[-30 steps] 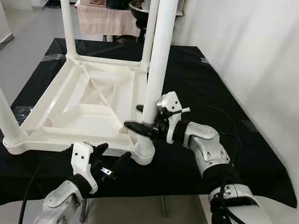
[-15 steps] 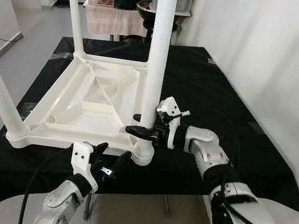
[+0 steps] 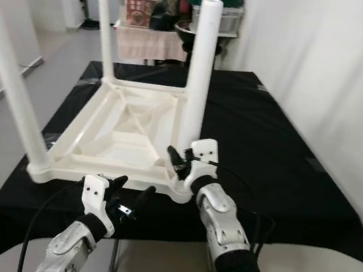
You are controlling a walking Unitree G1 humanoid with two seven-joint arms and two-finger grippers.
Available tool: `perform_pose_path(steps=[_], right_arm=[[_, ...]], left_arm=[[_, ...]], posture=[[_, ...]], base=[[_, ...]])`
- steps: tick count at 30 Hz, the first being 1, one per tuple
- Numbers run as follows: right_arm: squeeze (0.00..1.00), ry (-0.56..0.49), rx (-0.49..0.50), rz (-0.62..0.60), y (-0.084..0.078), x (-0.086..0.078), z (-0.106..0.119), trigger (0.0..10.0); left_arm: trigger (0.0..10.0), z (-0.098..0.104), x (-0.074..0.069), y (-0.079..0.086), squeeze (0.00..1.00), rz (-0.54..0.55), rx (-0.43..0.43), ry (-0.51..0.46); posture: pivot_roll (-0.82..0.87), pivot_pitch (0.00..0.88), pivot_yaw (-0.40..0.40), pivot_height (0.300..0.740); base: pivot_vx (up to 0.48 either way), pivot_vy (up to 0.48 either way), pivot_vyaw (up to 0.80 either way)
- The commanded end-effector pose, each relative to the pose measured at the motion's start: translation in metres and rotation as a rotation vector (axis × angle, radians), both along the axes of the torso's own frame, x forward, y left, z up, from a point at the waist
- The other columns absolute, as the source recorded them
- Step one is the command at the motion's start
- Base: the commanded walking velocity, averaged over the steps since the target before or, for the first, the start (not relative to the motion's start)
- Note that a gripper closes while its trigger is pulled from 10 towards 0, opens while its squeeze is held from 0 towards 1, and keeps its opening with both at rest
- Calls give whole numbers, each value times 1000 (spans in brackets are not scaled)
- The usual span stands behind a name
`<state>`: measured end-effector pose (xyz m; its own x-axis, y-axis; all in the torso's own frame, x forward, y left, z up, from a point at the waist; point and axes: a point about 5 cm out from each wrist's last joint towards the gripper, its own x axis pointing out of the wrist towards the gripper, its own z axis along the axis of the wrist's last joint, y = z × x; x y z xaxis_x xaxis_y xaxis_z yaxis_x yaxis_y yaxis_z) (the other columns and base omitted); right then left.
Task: Building children table
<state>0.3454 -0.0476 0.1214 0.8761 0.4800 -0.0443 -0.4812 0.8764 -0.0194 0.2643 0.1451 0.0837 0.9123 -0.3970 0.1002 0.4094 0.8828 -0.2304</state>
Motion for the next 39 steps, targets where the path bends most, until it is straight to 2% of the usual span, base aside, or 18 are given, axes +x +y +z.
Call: perform_pose_path(steps=[1, 3, 4, 5, 6, 7, 9, 11, 13, 14, 15, 19, 28, 29, 30, 31, 32, 39], right_arm=[[0, 189, -11, 37, 20, -5, -29, 6863], [0, 188, -12, 22, 19, 0, -24, 6863], [0, 174, 7, 57, 20, 5, -17, 10000], [0, 174, 7, 57, 20, 5, -17, 10000], [1000, 157, 34, 111, 20, 8, -7, 10000], [1000, 157, 34, 111, 20, 8, -7, 10000], [1000, 105, 68, 258, 12, 16, 15, 10000], [1000, 105, 68, 258, 12, 16, 15, 10000], [973, 43, 11, 350, -1, 22, 30, 10000], [0, 33, -7, 402, -7, 24, 34, 10000], [0, 25, -43, 455, -13, 25, 38, 10000], [0, 14, -99, 518, -21, 28, 41, 10000], [0, 29, -134, 615, -28, 30, 44, 10000], [0, 35, -143, 620, -29, 30, 44, 9686], [0, 38, -148, 622, -29, 30, 43, 4627], [0, 38, -148, 622, -29, 30, 43, 4627], [0, 40, -137, 624, -30, 30, 44, 0], [0, 40, -128, 614, -37, 31, 44, 0]], left_arm=[[10000, -2, 2, 1, 0, -4, -3, 16], [10000, -2, 3, 1, 0, -2, -3, 15], [10000, -2, 3, 1, 0, 0, 0, 14], [10000, -2, 3, 1, 0, 0, 0, 14], [10000, -2, 3, 0, 0, 2, 2, 13], [10000, -2, 3, 0, 0, 2, 2, 13], [10000, -3, 3, 0, 0, 2, 3, 13], [10000, -3, 3, 0, 0, 2, 3, 13], [10000, -3, 3, 0, 0, -1, 5, 14], [10000, -3, 3, 0, 0, -2, 5, 14], [10000, -3, 3, -1, 0, -2, 5, 14], [10000, -3, 3, -1, 0, -1, 5, 13], [10000, -3, 2, -1, 0, 2, 7, 10], [10000, -3, 1, -1, 0, 1, 8, 10], [10000, -3, 1, -2, 0, 1, 9, 10], [10000, -3, 1, -2, 0, 1, 9, 10], [10000, -3, 0, -2, 0, 1, 9, 10], [10000, -3, -1, -2, 0, -1, 8, 12]], posture=[[-2, 0, -2, 740], [-1, 0, -2, 740], [1, 0, -5, 740], [1, 0, -5, 740], [9, 0, -11, 740], [9, 0, -11, 740], [14, 0, -10, 740], [14, 0, -10, 740], [14, 0, -10, 740], [19, 0, -15, 740], [20, 0, -17, 740], [26, 0, -22, 740], [46, 0, -30, 740], [47, 0, -30, 740], [47, 0, -30, 740], [47, 0, -30, 740], [42, 0, -28, 740], [34, 0, -21, 740]], base=[[0, 0, 0], [0, 0, 0], [0, 0, 0], [0, 0, 0], [0, 0, 0], [0, 0, 0], [0, 0, 0], [0, 0, 0], [0, 0, 0], [0, 0, 0], [0, 0, 0], [0, 0, 0], [0, 0, 0], [0, 0, 0], [0, 0, 0], [0, 0, 0], [0, 0, 0], [0, 0, 0]])
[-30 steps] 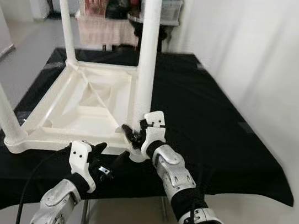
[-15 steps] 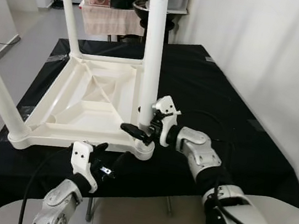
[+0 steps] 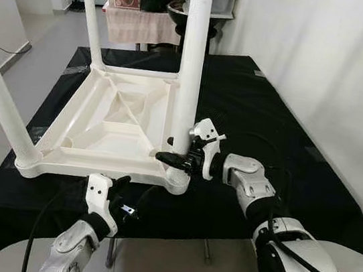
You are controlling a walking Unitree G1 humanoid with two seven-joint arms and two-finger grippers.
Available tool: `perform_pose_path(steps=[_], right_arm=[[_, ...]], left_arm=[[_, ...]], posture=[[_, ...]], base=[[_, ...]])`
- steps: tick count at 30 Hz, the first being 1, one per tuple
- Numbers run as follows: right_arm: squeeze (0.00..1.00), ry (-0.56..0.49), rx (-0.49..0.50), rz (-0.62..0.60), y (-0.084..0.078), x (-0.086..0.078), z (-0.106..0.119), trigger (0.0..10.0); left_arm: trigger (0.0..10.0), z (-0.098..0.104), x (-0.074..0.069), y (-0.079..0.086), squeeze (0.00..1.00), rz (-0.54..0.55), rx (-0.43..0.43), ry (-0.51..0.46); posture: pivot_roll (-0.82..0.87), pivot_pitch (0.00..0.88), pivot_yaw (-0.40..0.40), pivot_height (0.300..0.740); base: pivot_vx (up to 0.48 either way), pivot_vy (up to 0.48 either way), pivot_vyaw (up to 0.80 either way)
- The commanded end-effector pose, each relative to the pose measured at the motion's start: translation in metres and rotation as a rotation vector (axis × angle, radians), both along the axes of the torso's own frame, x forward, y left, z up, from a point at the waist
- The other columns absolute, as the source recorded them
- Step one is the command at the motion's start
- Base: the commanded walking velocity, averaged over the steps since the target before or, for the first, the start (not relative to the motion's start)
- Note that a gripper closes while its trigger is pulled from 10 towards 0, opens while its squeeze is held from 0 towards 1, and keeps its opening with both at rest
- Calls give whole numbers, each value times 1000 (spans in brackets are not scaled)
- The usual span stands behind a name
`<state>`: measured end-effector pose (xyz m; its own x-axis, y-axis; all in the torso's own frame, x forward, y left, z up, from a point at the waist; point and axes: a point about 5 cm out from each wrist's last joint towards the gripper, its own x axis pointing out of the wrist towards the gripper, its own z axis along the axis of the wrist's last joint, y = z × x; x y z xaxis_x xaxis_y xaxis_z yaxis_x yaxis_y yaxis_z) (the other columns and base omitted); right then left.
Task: Building children table
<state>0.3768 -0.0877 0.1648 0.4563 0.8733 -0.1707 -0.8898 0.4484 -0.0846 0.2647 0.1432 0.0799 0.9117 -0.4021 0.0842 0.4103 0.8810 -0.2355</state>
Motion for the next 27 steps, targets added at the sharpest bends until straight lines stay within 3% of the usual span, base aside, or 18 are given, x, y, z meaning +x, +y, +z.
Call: perform_pose_path(steps=[1, 3, 6, 7, 9, 10, 11, 12, 13, 14, 16, 17, 19, 24, 25, 27], right_arm=[[0, 3, 11, 19, 3, -1, 0, 0], [0, 0, 15, -5, -2, 0, -2, 0], [0, 4, 19, -170, -17, 1, -15, 0], [0, 4, 19, -170, -17, 1, -15, 0], [0, 57, 48, -459, -24, -1, -39, 0], [0, 57, 48, -459, -24, -1, -39, 0], [0, 69, 55, -752, -31, -5, -55, 0], [0, 114, 55, -848, -20, -23, -78, 0], [0, 114, 55, -848, -20, -23, -78, 0], [0, 141, 60, -886, -11, -37, -90, 0], [0, 141, 60, -886, -11, -37, -90, 0], [0, 157, 86, -861, 1, -42, -92, 0], [0, 123, 102, -781, 16, -30, -78, 0], [0, 76, 98, -738, 25, -12, -57, 0], [0, 61, 94, -725, 26, -6, -47, 10000], [0, 52, 92, -718, 27, -2, -41, 10000]], left_arm=[[10000, 1, -1, 0, 0, 4, 6, -5], [10000, 1, -2, 0, 0, 3, 5, -5], [10000, 1, -3, 0, 0, 5, 4, -6], [10000, 1, -3, 0, 0, 5, 4, -6], [10000, 1, -4, 0, 0, 5, 5, -7], [10000, 1, -4, 0, 0, 5, 5, -7], [10000, 1, -4, 1, 0, 5, 6, -8], [10000, 2, -5, 2, 0, 3, 15, -9], [10000, 2, -5, 2, 0, 3, 15, -9], [10000, 2, -5, 3, 0, 0, 22, -9], [10000, 2, -5, 3, 0, 0, 22, -9], [10000, 2, -4, 3, 0, -3, 26, -9], [10000, 1, -3, 2, 0, -16, 28, -5], [10000, 2, -1, 2, 0, -17, 36, -12], [10000, 2, 0, 3, 0, -11, 40, -16], [10000, 3, 0, 3, 0, -7, 44, -19]], posture=[[34, 0, -21, 740], [32, 0, -22, 740], [24, 0, -19, 740], [24, 0, -19, 740], [26, 0, -33, 740], [26, 0, -33, 740], [26, 0, -23, 740], [26, 0, -6, 740], [26, 0, -6, 740], [23, 0, -2, 740], [23, 0, -2, 740], [11, 0, 11, 740], [16, 0, 9, 740], [24, 0, 4, 740], [34, 0, -1, 740], [37, 0, -3, 740]], base=[[0, 0, 0], [0, 0, 0], [0, 0, 0], [0, 0, 0], [0, 0, 0], [0, 0, 0], [0, 0, 0], [0, 0, 0], [0, 0, 0], [0, 0, 0], [0, 0, 0], [0, 0, 0], [0, 0, 0], [0, 0, 0], [0, 0, 0], [0, 0, 0]])
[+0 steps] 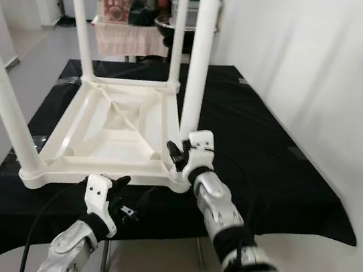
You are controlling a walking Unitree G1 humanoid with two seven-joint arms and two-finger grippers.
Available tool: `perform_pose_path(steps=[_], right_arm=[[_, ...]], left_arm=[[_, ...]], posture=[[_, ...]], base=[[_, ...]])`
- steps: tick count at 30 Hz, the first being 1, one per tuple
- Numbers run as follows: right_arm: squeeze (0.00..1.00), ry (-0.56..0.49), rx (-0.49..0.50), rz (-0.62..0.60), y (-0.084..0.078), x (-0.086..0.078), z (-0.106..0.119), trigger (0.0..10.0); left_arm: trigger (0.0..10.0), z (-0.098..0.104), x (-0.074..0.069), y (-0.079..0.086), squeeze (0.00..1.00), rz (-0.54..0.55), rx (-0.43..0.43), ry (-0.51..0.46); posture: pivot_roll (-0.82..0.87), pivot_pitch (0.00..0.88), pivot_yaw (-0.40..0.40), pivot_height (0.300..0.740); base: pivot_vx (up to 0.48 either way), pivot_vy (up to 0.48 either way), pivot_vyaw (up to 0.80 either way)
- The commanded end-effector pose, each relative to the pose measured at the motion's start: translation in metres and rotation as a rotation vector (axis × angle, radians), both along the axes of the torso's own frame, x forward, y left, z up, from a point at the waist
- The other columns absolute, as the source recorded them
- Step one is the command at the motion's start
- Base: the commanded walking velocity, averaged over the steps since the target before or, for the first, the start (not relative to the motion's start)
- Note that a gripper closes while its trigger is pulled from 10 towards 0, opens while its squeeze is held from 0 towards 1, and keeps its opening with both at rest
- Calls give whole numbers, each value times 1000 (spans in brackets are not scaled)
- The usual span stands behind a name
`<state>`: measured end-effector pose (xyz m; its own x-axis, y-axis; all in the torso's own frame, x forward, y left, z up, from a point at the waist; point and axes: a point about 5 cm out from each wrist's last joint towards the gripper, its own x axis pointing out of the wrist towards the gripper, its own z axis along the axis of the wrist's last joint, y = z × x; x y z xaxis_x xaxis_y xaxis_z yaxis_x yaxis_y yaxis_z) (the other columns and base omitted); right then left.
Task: Building children table
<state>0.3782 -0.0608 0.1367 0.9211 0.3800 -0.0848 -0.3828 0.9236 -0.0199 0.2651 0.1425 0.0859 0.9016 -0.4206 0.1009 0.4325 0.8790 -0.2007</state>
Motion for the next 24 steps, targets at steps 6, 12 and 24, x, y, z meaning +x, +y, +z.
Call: perform_pose_path(steps=[6, 12, 24], right_arm=[[1000, 15, -14, 186, -6, 9, 18, 10000], [0, -77, -8, 448, -17, 13, 54, 10000], [0, -6, -40, 641, -25, 8, 45, 0]], left_arm=[[10000, -3, -5, 3, 0, -2, 27, 8], [10000, -3, -15, 0, 0, -39, 59, -1], [10000, -1, -27, -8, 0, -89, 150, -37]], posture=[[52, 0, -9, 740], [64, 0, -15, 740], [76, 0, -30, 740]], base=[[0, 0, 0], [0, 0, 0], [0, 0, 0]])
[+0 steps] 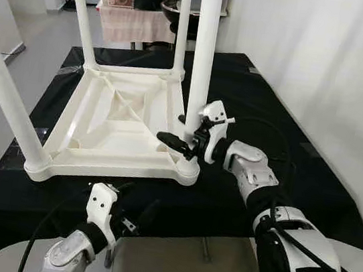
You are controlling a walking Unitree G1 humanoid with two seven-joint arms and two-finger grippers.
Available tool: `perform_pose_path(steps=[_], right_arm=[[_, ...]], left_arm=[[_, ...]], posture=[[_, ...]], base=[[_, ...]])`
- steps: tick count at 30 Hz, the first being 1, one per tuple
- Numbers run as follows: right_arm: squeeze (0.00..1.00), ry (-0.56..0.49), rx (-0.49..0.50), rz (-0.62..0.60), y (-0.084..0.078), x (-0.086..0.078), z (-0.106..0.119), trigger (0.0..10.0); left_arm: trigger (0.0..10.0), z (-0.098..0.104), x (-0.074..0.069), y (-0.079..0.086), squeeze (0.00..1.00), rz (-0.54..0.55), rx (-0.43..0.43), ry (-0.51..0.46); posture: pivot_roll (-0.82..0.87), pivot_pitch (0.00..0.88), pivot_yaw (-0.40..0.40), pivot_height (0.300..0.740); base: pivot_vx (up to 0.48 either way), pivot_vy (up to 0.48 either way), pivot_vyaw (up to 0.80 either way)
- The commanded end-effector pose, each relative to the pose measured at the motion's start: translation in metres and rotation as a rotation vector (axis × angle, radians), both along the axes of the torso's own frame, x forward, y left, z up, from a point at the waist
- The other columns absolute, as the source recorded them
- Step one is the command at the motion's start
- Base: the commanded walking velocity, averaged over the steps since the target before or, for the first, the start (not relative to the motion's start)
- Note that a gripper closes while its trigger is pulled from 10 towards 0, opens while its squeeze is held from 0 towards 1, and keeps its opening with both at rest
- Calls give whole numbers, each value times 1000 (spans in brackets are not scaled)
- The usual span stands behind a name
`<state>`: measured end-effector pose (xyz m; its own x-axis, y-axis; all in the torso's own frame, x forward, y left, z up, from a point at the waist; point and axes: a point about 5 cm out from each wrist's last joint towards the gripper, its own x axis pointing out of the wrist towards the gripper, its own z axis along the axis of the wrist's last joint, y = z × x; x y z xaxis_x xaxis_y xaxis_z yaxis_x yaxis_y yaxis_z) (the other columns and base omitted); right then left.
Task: Building children table
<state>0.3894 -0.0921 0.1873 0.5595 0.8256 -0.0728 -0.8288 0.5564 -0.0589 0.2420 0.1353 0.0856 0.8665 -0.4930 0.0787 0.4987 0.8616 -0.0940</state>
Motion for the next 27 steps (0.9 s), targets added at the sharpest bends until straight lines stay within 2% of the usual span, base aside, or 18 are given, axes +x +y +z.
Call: perform_pose_path(steps=[1, 4, 7, 10, 12, 13, 14, 15, 16, 17, 18, 19, 20, 22, 23, 25, 27], right_arm=[[0, 52, -43, 67, 3, -5, -13, 0], [0, 81, -42, 65, -2, -7, -20, 0], [0, 126, -39, 21, -15, -12, -37, 0], [0, 129, -42, -11, -19, -12, -41, 0], [0, 139, -78, -195, -30, -10, -53, 0], [0, 139, -78, -195, -30, -10, -53, 0], [0, 145, -98, -270, -33, -9, -58, 0], [0, 145, -98, -270, -33, -9, -58, 0], [0, 157, -130, -489, -38, -8, -70, 0], [0, 157, -130, -489, -38, -8, -70, 0], [0, 206, -66, -608, -26, -19, -89, 0], [0, 206, -66, -608, -26, -19, -89, 0], [0, 251, -18, -681, -9, -33, -105, 0], [0, 251, -18, -681, -9, -33, -105, 0], [0, 266, 19, -732, 3, -42, -111, 0], [0, 245, 29, -687, 23, -43, -106, 0], [0, 245, 29, -687, 23, -43, -106, 0]], left_arm=[[10000, 0, -5, -2, 0, -23, 55, -16], [10000, 0, -6, -4, 0, -24, 57, -20], [10000, 1, -7, -7, 0, -25, 51, -21], [10000, 1, -7, -7, 0, -27, 47, -19], [10000, 0, -8, -7, 0, -26, 35, -11], [10000, 0, -8, -7, 0, -26, 35, -11], [10000, 0, -8, -7, 0, -25, 32, -9], [10000, 0, -8, -7, 0, -25, 32, -9], [10000, -1, -9, -7, 0, -24, 30, -7], [10000, -1, -9, -7, 0, -24, 30, -7], [10000, 0, -9, -7, 0, -22, 28, -7], [10000, 0, -9, -7, 0, -22, 28, -7], [10000, 0, -9, -5, 0, -19, 28, -6], [10000, 0, -9, -5, 0, -19, 28, -6], [10000, 0, -8, -4, 0, -17, 28, -4], [10000, 0, -6, -4, 0, -19, 28, -1], [10000, 0, -6, -4, 0, -19, 28, -1]], posture=[[75, 0, -31, 740], [72, 0, -29, 740], [59, 0, -23, 740], [55, 0, -22, 740], [38, 0, -23, 740], [38, 0, -23, 740], [38, 0, -23, 740], [38, 0, -23, 740], [30, 0, -30, 740], [30, 0, -30, 740], [37, 0, -30, 740], [37, 0, -30, 740], [18, 0, -6, 740], [18, 0, -6, 740], [8, 0, 6, 740], [3, 0, 13, 740], [3, 0, 13, 740]], base=[[0, 0, 0], [0, 0, 0], [0, 0, 0], [0, 0, 0], [0, 0, 0], [0, 0, 0], [0, 0, 0], [0, 0, 0], [0, 0, 0], [0, 0, 0], [0, 0, 0], [0, 0, 0], [0, 0, 0], [0, 0, 0], [0, 0, 0], [0, 0, 0], [0, 0, 0]])
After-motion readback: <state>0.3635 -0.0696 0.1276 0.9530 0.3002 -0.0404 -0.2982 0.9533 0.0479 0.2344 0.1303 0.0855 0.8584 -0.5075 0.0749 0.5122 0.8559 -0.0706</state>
